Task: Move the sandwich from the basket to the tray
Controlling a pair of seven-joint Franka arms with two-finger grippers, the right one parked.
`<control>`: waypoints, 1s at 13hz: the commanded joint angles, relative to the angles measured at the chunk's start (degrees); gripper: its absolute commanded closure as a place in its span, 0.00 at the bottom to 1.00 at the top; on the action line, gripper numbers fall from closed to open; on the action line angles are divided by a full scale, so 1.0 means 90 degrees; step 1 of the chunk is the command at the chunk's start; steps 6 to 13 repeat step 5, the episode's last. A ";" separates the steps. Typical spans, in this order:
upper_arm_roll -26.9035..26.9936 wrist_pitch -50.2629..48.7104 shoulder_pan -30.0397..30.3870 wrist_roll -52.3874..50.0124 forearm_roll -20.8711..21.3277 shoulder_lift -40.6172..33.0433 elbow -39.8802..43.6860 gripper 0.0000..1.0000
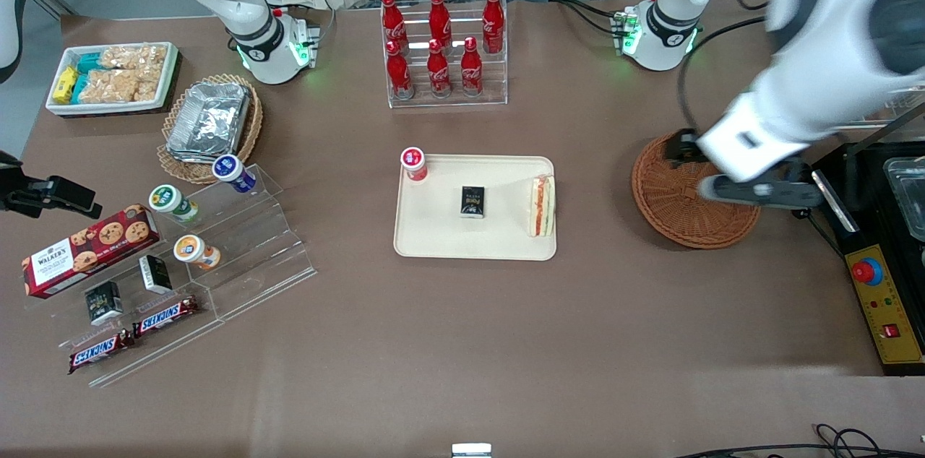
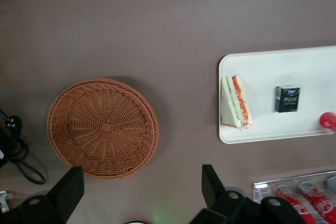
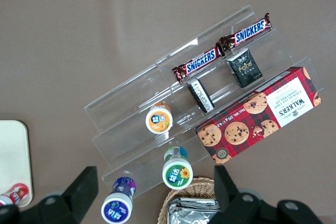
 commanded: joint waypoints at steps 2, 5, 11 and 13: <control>0.0204 -0.0319 0.0262 0.0426 -0.0231 -0.0798 -0.0335 0.00; 0.0547 -0.0417 0.0057 0.0347 -0.0193 -0.0848 -0.0237 0.00; 0.0547 -0.0417 0.0057 0.0347 -0.0193 -0.0848 -0.0237 0.00; 0.0547 -0.0417 0.0057 0.0347 -0.0193 -0.0848 -0.0237 0.00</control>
